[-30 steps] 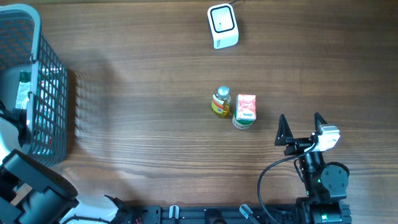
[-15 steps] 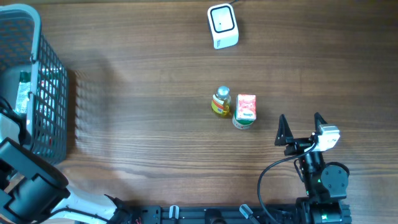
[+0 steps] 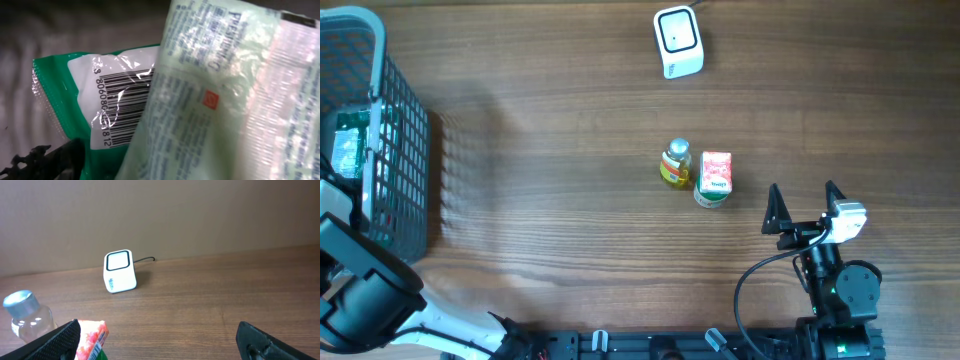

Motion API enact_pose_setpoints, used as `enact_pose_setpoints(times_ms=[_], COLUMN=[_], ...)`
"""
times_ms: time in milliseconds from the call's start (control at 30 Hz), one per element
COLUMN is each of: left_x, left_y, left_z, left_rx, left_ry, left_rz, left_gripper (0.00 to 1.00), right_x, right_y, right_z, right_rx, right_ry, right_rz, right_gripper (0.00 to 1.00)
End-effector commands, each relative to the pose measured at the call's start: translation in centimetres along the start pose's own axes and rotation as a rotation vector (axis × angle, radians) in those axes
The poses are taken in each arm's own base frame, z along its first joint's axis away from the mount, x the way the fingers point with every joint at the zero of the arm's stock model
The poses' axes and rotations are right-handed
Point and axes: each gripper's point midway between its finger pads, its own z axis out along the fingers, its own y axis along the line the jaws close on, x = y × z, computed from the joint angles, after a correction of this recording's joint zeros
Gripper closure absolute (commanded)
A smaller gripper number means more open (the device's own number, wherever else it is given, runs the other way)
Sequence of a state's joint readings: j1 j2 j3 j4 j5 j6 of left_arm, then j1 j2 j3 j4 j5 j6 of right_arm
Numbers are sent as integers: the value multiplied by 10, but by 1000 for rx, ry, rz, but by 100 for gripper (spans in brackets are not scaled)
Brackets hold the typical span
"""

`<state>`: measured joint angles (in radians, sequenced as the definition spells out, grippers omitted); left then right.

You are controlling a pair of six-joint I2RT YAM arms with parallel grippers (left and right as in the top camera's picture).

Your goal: Scan the item barcode

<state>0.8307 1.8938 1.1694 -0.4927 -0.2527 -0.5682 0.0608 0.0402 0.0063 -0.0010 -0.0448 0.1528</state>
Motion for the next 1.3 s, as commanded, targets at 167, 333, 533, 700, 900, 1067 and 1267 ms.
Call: enact_pose_setpoints(times_ms=[167,333,533,700,900,1067,1267], left_x=[95,76,4,-51,-91,-76,14], left_y=[10,-27,-50,-48,-32,-19,-33], left_z=[63,31,-86,-168,-285,-376,-464], left_rx=[48,246,454,552,712,900,1219], left_ry=[268,252,-14,-294,-622,-767,-721], left_rz=[145,175,90,19,-39,-40,140], left_gripper=[96,96,96,96,96,96,96], right_x=[-1,-1,-1,-1,-1,-1,-1], right_y=[0,0,0,0,0,1,0], right_z=[0,0,0,0,0,0,0], right_rx=[-3,-3,-3,-3,-3,-3,-3], right_ry=[-6,-6,-6,-6,-6,-6,-6], right_rz=[5,5,5,5,6,5,5], right_gripper=[0,0,0,0,0,0,0])
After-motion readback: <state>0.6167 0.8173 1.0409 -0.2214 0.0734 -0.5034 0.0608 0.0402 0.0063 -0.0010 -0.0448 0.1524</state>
